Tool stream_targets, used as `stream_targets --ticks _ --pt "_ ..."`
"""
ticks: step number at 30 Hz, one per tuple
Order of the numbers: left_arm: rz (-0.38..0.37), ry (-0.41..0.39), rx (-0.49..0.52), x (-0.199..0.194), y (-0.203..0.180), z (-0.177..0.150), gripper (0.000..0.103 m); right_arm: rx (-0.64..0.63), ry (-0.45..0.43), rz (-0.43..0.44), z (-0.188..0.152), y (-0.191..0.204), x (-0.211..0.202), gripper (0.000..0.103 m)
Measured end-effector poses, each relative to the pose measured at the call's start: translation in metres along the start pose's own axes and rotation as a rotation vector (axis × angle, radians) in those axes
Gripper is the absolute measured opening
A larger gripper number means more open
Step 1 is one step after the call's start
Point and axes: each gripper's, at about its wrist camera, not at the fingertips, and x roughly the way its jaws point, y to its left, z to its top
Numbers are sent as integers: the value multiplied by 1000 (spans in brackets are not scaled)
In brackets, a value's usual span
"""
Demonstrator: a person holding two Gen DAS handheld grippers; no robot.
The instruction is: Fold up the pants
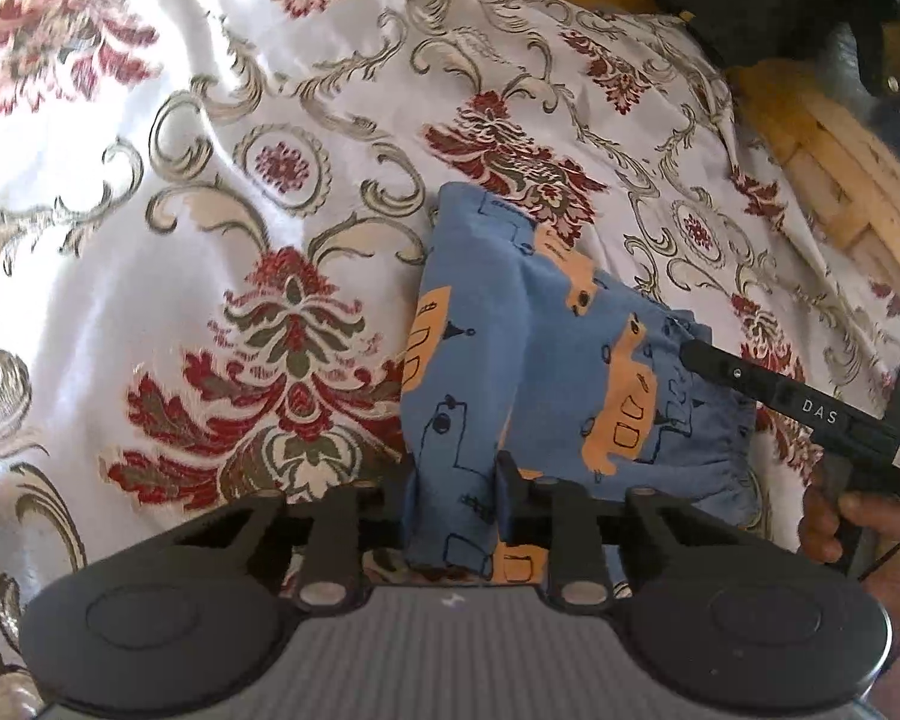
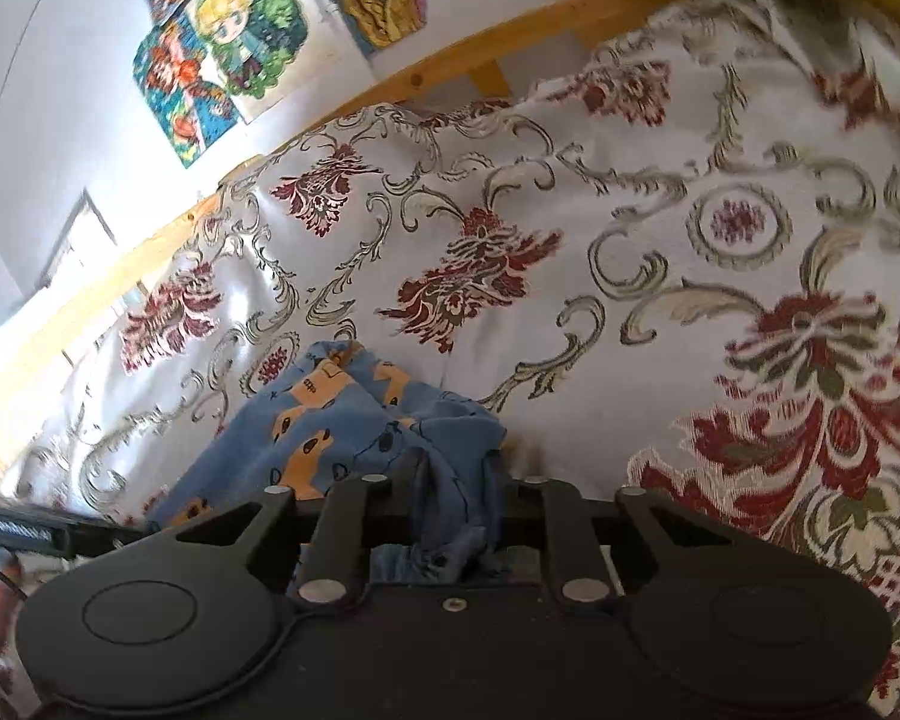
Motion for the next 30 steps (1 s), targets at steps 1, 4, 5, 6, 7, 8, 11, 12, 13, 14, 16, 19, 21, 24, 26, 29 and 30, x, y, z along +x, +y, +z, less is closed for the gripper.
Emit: stream_targets --ticks 1,4,5,6,7,8,11,12,13,14,16,19,21,24,26,29,30 --pt "12 -3 7 -2 -4 0 24 -28 -6 -14 0 5 -1 16" --pt "26 -9 -12 -8 -9 0 23 -103 -28 -52 -1 18 -8 14" --pt "31 -8 -20 -9 -11 -1 23 -126 -35 -64 -1 23 -10 14" --pt "36 -5 -30 -11 -13 -1 23 -149 -41 -75 0 27 -13 13" --pt "37 -4 -39 -13 -14 -2 23 -171 -48 -86 0 32 -16 13" --pt "38 -6 -46 -14 -16 -3 23 -191 -54 -95 0 36 -19 13" --pt "42 -26 -29 -21 -24 -6 22 -244 -68 -120 0 45 -28 12" --pt "43 -33 -14 -23 -28 -6 22 -260 -73 -127 0 47 -31 12" --pt "41 -38 0 -24 -31 -7 22 -275 -76 -134 -1 49 -35 12" --pt "40 -43 11 -26 -35 -7 22 -285 -80 -144 0 51 -38 12" --pt "37 -53 27 -28 -42 -8 22 -296 -85 -156 0 53 -43 12" --pt "26 -63 47 -31 -49 -7 22 -332 -96 -184 0 55 -50 11" --pt "19 -68 62 -32 -53 -5 22 -351 -106 -200 2 57 -53 11" --pt "-1 -77 63 -35 -55 -1 22 -374 -123 -214 5 57 -56 11" --pt "-20 -85 57 -36 -55 4 22 -385 -137 -220 9 57 -59 11" --pt "-41 -97 57 -34 -55 14 22 -399 -152 -231 19 55 -60 11" --pt "-47 -100 58 -33 -56 19 22 -407 -154 -233 24 53 -60 11"
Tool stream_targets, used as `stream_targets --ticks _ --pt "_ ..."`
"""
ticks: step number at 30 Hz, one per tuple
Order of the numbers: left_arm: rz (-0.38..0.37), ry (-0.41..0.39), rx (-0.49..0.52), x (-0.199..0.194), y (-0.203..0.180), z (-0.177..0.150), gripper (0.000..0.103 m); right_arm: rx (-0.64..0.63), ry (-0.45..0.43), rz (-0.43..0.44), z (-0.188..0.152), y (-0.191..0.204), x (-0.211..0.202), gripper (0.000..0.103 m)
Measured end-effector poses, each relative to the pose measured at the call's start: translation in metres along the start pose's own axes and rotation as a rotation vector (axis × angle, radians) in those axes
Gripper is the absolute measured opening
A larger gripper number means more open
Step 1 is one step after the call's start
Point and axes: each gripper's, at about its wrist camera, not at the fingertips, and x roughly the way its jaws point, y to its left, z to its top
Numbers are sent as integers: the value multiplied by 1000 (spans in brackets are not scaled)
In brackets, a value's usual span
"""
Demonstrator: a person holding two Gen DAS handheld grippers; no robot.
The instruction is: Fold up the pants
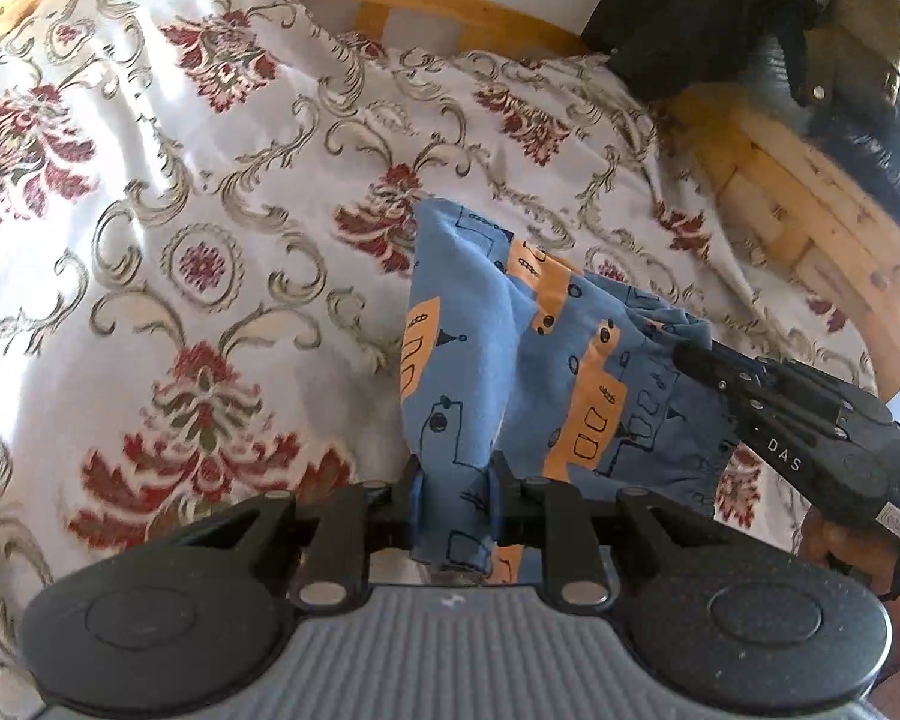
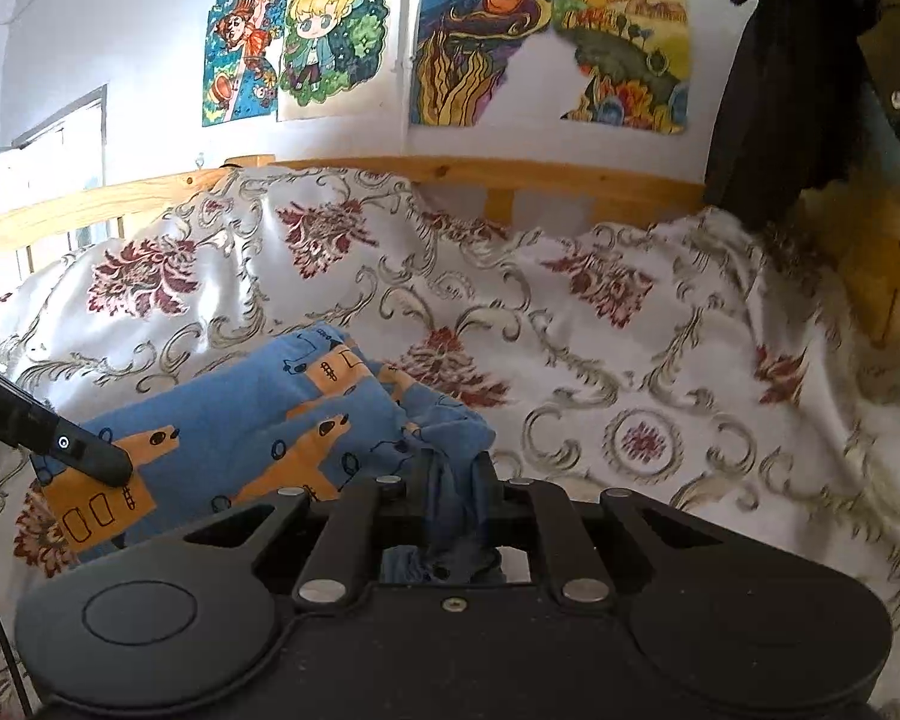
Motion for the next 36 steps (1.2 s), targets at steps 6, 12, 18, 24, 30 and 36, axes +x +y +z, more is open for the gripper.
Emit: stream_targets --ticks 6,12,18,24,30,36 --pt "-12 -38 -24 22 1 37 22 -96 18 31 46 -27 39 11" --pt "-24 -64 -114 55 12 73 22 -181 79 119 94 -55 105 11" --pt "5 -6 -161 99 34 81 22 -194 201 166 76 -66 168 11" --pt "3 30 -185 120 51 67 22 -141 230 167 52 -68 187 11" --pt "-5 24 -181 123 54 65 22 -139 231 171 51 -70 187 11" --pt "-7 21 -172 122 54 65 23 -147 228 165 53 -68 184 13"
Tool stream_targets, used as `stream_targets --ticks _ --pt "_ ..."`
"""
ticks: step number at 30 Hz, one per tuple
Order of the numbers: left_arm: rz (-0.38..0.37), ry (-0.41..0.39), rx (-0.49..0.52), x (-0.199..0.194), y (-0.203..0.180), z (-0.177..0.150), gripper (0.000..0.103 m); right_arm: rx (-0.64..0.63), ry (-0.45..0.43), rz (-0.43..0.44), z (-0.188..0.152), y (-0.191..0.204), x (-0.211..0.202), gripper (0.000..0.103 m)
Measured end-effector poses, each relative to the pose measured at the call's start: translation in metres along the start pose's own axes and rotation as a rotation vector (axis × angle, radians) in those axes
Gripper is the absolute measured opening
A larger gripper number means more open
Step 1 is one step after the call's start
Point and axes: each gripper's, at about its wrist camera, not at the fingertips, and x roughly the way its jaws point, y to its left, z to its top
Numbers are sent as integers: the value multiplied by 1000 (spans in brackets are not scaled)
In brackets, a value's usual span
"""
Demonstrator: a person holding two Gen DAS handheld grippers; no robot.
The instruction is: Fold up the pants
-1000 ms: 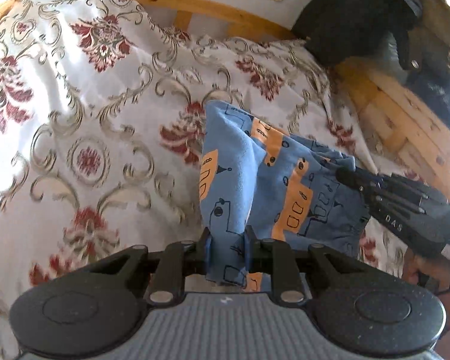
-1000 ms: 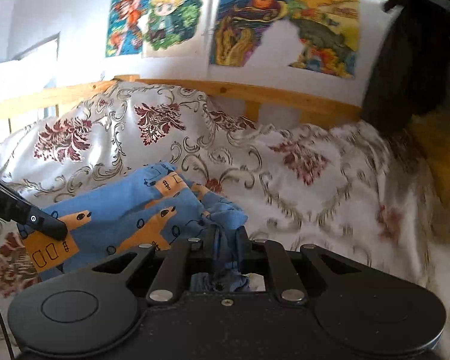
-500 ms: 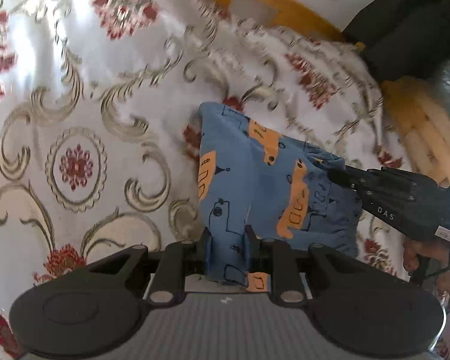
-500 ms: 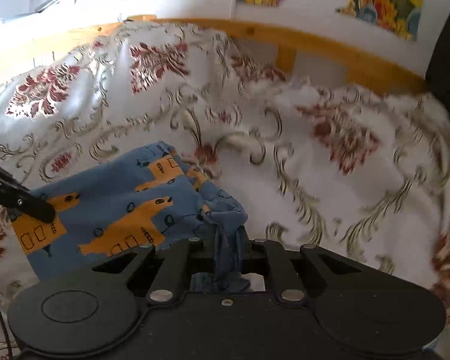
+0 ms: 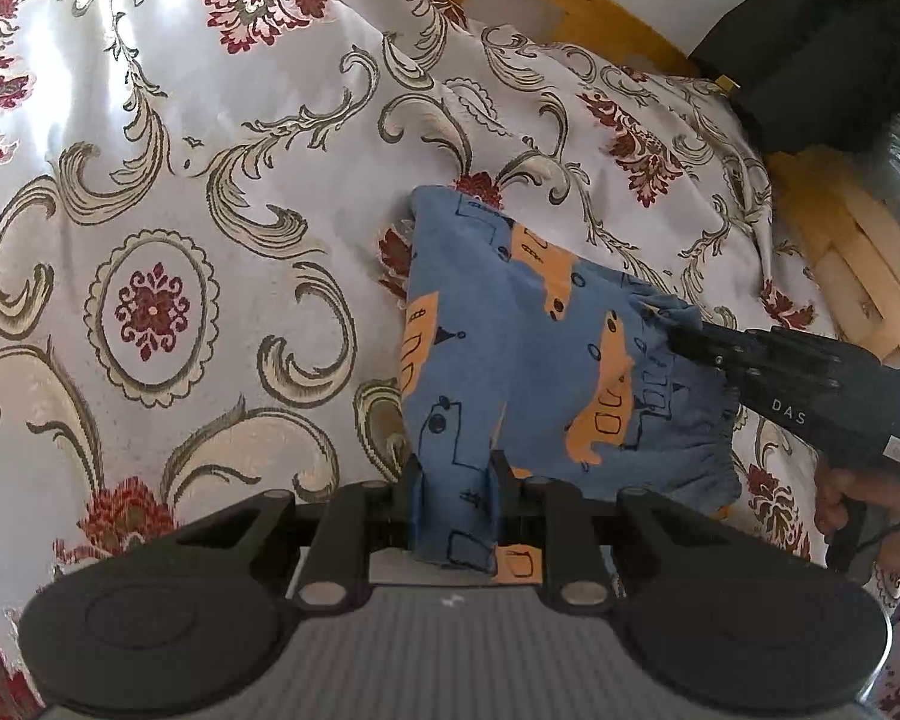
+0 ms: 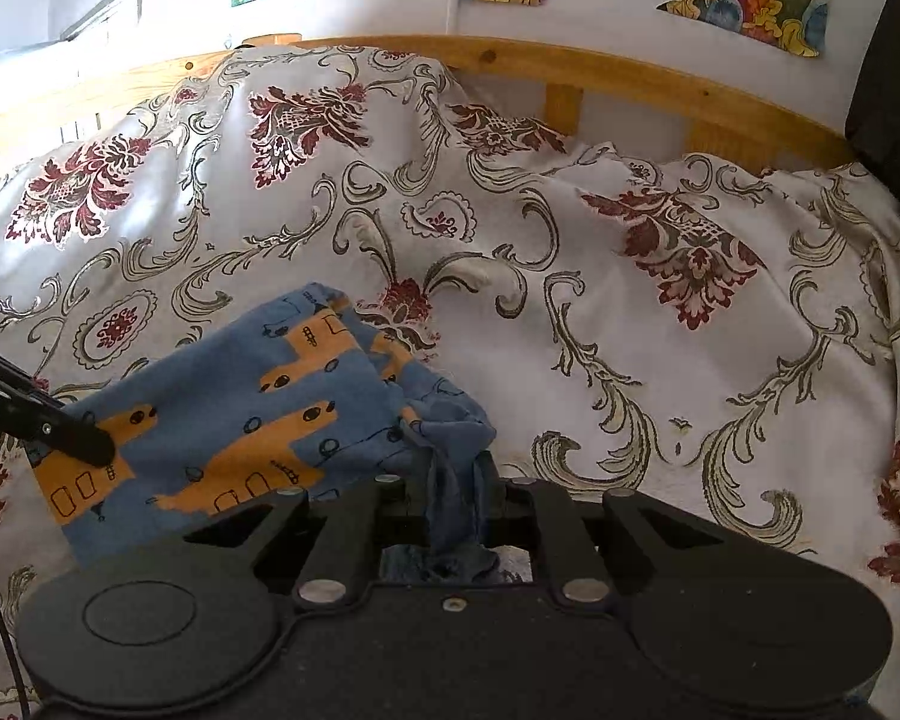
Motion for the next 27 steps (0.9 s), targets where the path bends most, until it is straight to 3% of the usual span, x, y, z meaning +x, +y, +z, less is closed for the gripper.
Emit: stream_targets --ticks 11,13,17,19,27 --pt "4 7 -4 0 -1 2 25 11 0 -35 -3 1 -7 18" --pt "8 10 -3 0 -1 2 29 13 0 -39 -3 1 -8 20" --pt "27 -13 17 -8 -2 2 44 15 -9 -54 -3 3 -13 35" --pt "45 -34 29 -15 -4 2 57 21 -20 -62 -3 4 -18 43" --pt "74 -113 80 -47 -17 -2 80 69 -104 -95 -3 20 -55 74"
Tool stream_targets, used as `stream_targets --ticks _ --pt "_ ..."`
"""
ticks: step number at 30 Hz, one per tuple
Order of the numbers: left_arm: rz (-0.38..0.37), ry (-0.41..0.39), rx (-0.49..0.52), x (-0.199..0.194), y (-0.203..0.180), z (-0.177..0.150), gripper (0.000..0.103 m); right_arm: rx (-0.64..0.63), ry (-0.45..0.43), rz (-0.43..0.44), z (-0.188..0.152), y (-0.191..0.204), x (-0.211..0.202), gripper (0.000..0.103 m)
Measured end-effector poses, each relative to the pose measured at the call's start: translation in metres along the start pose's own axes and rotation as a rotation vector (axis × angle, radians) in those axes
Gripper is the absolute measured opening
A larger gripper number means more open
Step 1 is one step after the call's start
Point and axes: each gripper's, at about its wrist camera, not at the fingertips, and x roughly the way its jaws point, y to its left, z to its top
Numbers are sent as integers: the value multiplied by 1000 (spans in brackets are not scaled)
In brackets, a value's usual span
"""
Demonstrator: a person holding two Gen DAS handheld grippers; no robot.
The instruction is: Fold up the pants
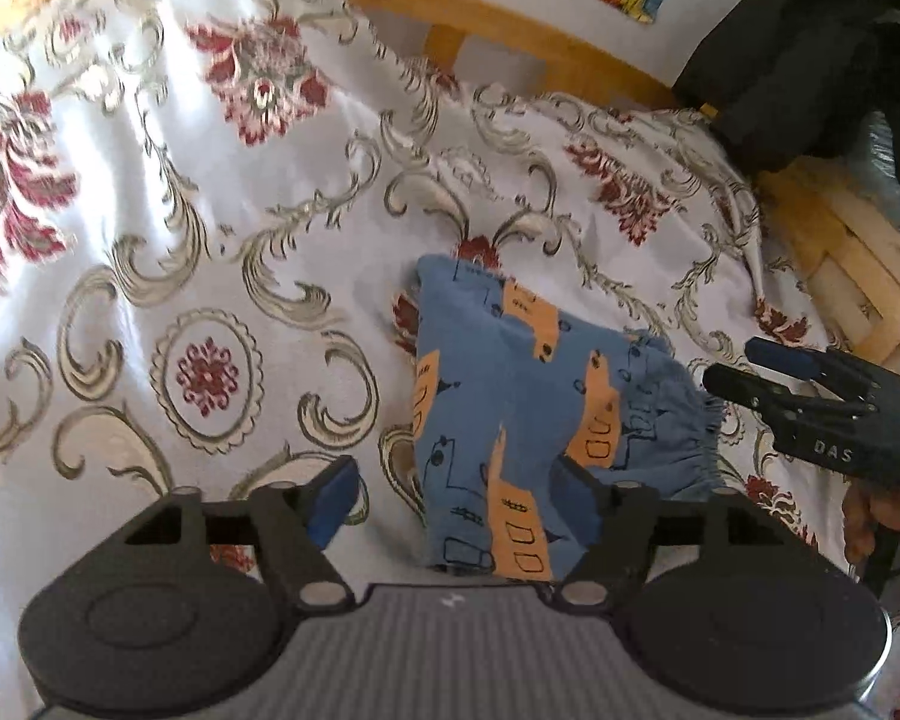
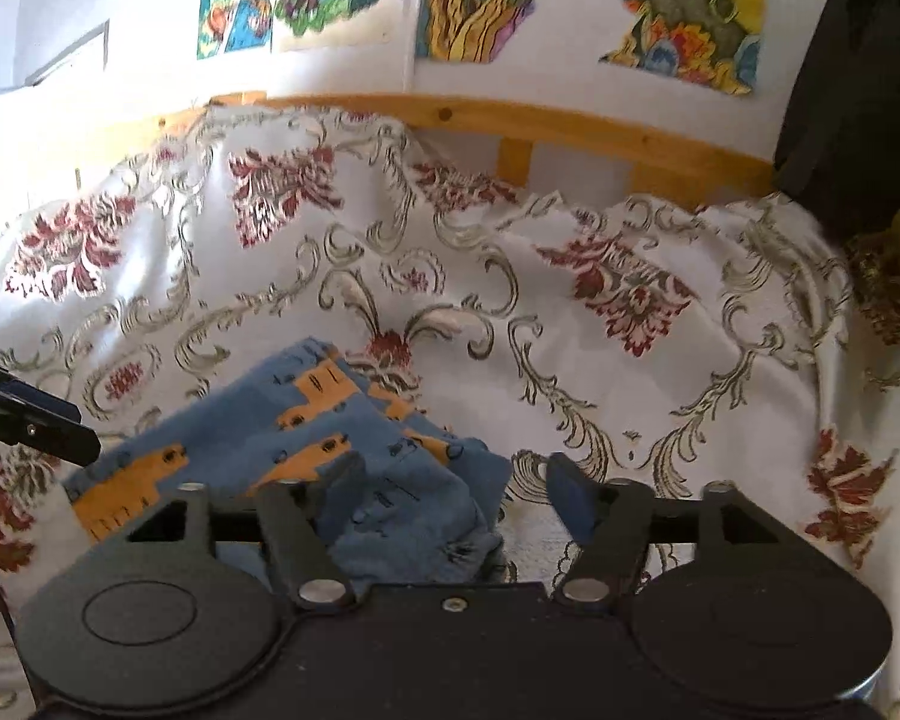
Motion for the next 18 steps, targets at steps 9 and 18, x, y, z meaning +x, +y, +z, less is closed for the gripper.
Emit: stream_targets --ticks 9,18 --pt "59 -128 58 -50 -17 -10 99 79 -103 -77 -8 22 -65 97" --pt "122 -197 82 -94 -29 -42 103 176 -173 -151 -34 49 -136 102"
